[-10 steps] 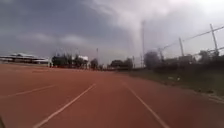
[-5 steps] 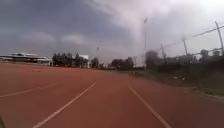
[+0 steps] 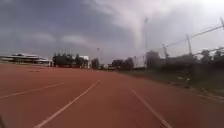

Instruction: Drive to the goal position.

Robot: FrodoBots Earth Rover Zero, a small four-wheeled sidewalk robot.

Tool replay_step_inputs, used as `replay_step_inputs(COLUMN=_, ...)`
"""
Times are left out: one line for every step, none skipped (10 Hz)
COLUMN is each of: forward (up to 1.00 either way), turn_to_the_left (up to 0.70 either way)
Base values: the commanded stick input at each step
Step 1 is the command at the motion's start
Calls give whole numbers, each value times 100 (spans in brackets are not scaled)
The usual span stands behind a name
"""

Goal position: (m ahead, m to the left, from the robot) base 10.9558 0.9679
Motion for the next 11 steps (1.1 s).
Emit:
replay_step_inputs(forward=70, turn_to_the_left=0)
replay_step_inputs(forward=70, turn_to_the_left=0)
replay_step_inputs(forward=70, turn_to_the_left=0)
replay_step_inputs(forward=70, turn_to_the_left=0)
replay_step_inputs(forward=70, turn_to_the_left=0)
replay_step_inputs(forward=70, turn_to_the_left=0)
replay_step_inputs(forward=70, turn_to_the_left=0)
replay_step_inputs(forward=70, turn_to_the_left=0)
replay_step_inputs(forward=70, turn_to_the_left=0)
replay_step_inputs(forward=70, turn_to_the_left=0)
replay_step_inputs(forward=70, turn_to_the_left=0)
